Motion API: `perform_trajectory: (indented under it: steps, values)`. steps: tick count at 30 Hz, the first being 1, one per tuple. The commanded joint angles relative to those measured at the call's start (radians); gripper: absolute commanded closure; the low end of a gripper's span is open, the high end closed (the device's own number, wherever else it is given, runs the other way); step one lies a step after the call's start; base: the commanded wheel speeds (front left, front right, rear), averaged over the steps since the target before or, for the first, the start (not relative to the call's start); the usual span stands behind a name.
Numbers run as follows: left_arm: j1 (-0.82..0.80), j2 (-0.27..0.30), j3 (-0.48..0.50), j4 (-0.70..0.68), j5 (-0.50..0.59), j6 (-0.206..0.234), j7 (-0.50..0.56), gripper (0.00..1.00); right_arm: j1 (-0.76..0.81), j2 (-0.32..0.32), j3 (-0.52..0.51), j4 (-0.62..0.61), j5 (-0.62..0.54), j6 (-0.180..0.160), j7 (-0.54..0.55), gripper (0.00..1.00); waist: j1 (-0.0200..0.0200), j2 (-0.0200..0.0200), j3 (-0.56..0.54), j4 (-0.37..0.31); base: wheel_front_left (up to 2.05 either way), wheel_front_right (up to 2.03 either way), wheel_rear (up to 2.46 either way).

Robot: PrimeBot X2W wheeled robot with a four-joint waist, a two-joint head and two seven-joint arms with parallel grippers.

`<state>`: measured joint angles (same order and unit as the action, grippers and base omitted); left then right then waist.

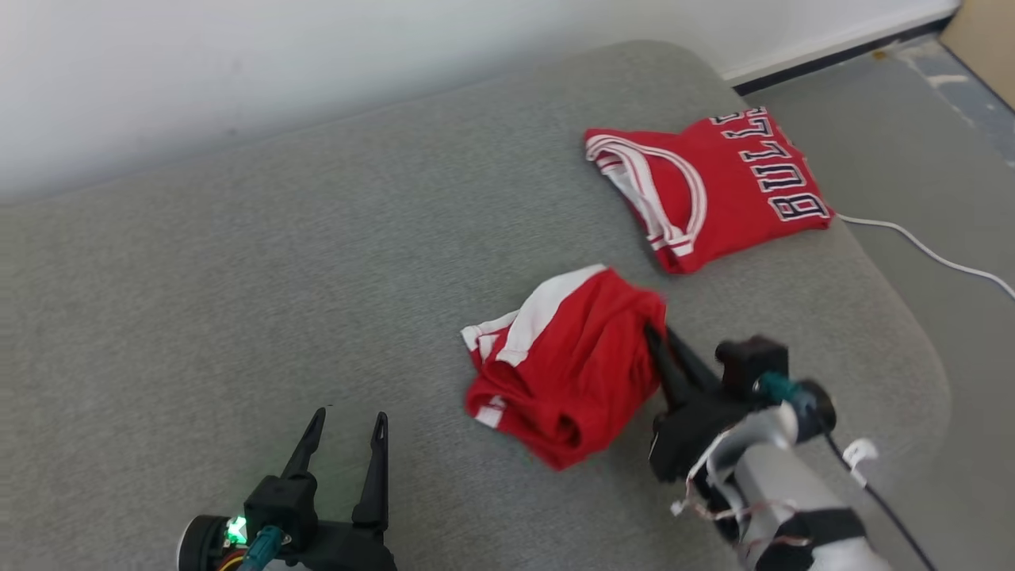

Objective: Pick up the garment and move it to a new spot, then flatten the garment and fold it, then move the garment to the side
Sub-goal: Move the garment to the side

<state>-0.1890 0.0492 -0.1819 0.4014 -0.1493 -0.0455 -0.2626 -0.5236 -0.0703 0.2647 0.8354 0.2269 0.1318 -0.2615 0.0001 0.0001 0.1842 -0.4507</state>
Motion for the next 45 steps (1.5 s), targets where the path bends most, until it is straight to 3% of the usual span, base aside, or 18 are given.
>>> perform_trajectory:
  steps: [1,8,14,19,21,28,29,30,37,40,45]
  values:
    - [-0.006,0.003,0.005,-0.002,0.009,-0.001,-0.003,0.00,-0.035,-0.011,-0.003,-0.008,-0.008,-0.003,-0.004,1.00,-0.0001,-0.0001,0.021,0.055,0.00,0.00,0.00]
    - [-0.016,0.002,0.009,-0.007,0.016,0.000,-0.003,0.00,-0.211,-0.098,-0.023,-0.009,-0.051,-0.003,-0.004,1.00,-0.0001,-0.0001,0.054,0.136,0.00,0.00,0.00]
    - [-0.021,0.002,0.020,-0.001,0.030,-0.005,-0.003,0.00,-0.352,-0.178,-0.119,0.068,-0.066,-0.003,-0.001,1.00,-0.0001,-0.0001,0.080,0.177,0.00,0.00,0.00]
    - [-0.042,0.002,0.023,-0.004,0.051,-0.014,-0.003,0.00,-0.414,-0.263,-0.286,0.203,-0.135,-0.003,-0.002,1.00,-0.0001,-0.0001,0.106,0.215,0.00,0.00,0.00]
    - [-0.045,0.005,0.032,-0.006,0.069,-0.019,-0.003,0.00,-0.420,-0.314,-0.409,0.270,-0.191,-0.003,-0.003,1.00,-0.0001,-0.0001,0.121,0.228,0.00,0.00,0.00]
    - [-0.046,0.009,0.056,-0.013,0.086,-0.027,-0.003,0.00,-0.357,-0.328,-0.711,0.274,-0.368,-0.003,-0.003,1.00,-0.0001,-0.0001,0.135,0.242,0.00,0.00,0.00]
    - [-0.047,0.009,0.059,-0.013,0.087,-0.029,-0.003,0.00,-0.350,-0.321,-0.756,0.247,-0.401,-0.003,-0.004,0.80,-0.0001,-0.0001,0.136,0.243,0.00,0.00,0.00]
    - [-0.048,0.010,0.061,-0.012,0.088,-0.031,-0.003,0.00,-0.336,-0.311,-0.796,0.221,-0.439,-0.003,-0.004,0.00,-0.0001,-0.0001,0.137,0.244,0.00,0.00,0.00]
    - [-0.053,0.008,0.074,0.003,0.094,-0.031,-0.003,0.00,-0.291,-0.182,-0.965,0.030,-0.633,-0.003,-0.003,0.00,-0.0001,-0.0001,0.119,0.249,0.00,0.00,0.00]
    - [-0.047,0.006,0.077,0.004,0.090,-0.027,-0.003,0.00,-0.280,-0.142,-0.947,-0.014,-0.647,-0.003,-0.003,0.00,-0.0001,-0.0001,0.107,0.250,0.00,0.00,0.00]
    - [-0.021,0.004,0.086,0.005,0.076,-0.021,-0.003,0.00,-0.220,-0.049,-0.817,-0.114,-0.577,-0.003,-0.002,0.00,-0.0001,-0.0001,0.071,0.255,0.00,0.00,0.00]
